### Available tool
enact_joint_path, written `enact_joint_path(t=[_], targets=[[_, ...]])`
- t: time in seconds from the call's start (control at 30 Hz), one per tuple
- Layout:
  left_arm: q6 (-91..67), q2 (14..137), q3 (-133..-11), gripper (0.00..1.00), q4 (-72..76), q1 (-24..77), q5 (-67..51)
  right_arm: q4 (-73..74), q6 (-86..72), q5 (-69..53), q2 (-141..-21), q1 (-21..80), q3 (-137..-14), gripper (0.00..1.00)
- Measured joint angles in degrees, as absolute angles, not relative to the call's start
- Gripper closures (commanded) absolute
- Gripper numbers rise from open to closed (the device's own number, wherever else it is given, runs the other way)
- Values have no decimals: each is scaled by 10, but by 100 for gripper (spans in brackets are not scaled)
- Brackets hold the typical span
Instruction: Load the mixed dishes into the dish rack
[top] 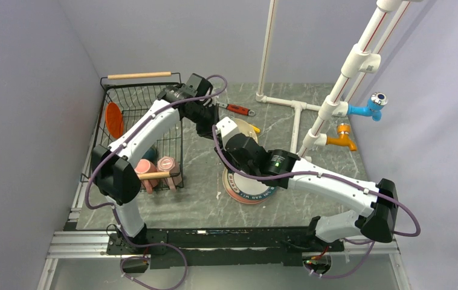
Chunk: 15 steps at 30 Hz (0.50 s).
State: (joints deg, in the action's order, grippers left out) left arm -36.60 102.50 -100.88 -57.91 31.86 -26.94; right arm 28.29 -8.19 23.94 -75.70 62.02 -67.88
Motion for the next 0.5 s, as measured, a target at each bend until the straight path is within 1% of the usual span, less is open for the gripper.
enact_joint_path(t=[0.13, 0.23, 0.33, 0.5], targets=[[-332, 1025, -1049, 100, -624, 318, -186, 276, -79, 245, -748, 620, -678, 39], [-309, 1025, -1080, 100, -659, 318, -116, 264, -82, 267, -724, 620, -674, 33], [-289, 1023, -1111, 100, -691, 318, -19, 255, -87, 293, -698, 620, -667, 32], [-262, 1003, -1114, 100, -718, 310, 119, 271, -128, 346, -693, 610, -667, 32]])
